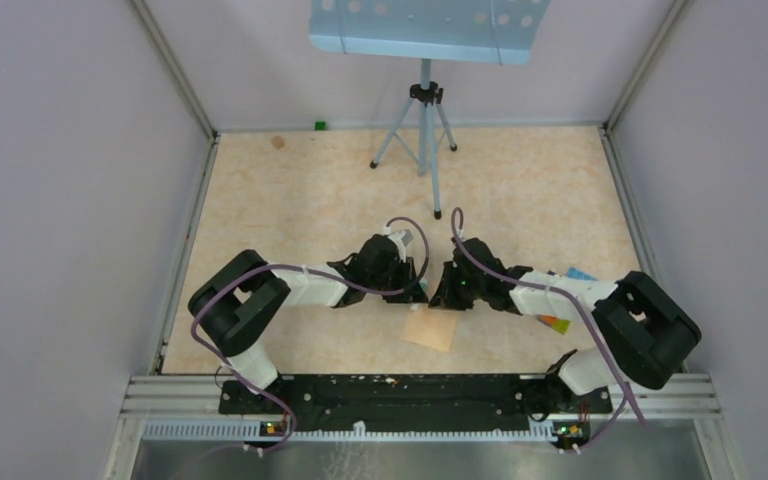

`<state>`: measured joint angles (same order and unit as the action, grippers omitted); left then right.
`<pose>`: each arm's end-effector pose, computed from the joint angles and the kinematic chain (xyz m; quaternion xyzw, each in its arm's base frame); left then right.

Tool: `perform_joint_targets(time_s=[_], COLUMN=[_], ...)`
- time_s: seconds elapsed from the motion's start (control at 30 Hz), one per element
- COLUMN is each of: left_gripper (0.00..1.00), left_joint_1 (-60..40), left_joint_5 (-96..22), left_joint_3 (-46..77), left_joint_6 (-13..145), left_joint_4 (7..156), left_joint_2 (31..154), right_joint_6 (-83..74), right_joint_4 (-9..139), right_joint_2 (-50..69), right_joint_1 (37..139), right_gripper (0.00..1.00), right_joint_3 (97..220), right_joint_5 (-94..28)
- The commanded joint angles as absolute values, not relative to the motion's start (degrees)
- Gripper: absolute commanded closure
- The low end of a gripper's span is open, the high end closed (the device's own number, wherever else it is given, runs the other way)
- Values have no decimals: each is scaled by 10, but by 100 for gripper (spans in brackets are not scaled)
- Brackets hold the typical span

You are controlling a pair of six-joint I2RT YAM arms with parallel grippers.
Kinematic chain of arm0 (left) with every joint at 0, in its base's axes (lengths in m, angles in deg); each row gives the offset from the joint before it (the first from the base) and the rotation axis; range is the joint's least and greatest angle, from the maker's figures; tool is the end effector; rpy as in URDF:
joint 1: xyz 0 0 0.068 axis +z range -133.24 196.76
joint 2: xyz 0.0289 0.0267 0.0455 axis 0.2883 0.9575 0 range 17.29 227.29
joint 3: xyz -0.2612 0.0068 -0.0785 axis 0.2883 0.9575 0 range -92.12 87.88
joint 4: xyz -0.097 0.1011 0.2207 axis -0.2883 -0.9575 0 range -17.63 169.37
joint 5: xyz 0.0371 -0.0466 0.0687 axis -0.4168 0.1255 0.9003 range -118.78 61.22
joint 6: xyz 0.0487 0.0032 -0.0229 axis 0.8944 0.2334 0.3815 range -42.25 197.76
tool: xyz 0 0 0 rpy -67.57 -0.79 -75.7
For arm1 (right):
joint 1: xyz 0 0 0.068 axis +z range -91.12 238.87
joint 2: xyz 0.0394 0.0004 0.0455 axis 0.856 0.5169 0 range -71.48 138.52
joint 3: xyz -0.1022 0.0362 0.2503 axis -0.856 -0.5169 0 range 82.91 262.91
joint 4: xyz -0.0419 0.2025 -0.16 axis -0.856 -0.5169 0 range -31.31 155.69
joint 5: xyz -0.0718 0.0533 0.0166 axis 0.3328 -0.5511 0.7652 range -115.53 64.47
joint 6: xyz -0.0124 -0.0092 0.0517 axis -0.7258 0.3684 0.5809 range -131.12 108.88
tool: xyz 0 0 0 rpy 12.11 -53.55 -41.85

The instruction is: Place the letter into the envelope and seal it

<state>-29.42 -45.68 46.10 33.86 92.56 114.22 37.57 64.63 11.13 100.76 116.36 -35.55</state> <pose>0.2151 -0.2390 0.1367 0.0778 0.9021 -0.3798 0.1895 0.1906 0.1793 0.1453 0.0259 0.9368 0.2987 0.1801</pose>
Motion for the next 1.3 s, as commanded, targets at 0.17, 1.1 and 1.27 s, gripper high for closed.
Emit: perform_joint_targets(time_s=[0.17,1.1,1.27], left_gripper=[100,100,100], left_joint_1=[-295,-293,-292], left_joint_5=[-426,-426,-427], left_joint_3=[470,465,466], left_joint_6=[336,340,341], left_joint_4=[894,886,885], left_joint_2=[1149,1147,1147], right_joint_6=[341,339,338], right_joint_4=[593,644,641], right_joint_2=[34,132,134], right_joint_1=[1011,1005,995], right_gripper=[100,100,100], right_joint_3=[1214,1163,1155], right_joint_5=[-342,-326,-322])
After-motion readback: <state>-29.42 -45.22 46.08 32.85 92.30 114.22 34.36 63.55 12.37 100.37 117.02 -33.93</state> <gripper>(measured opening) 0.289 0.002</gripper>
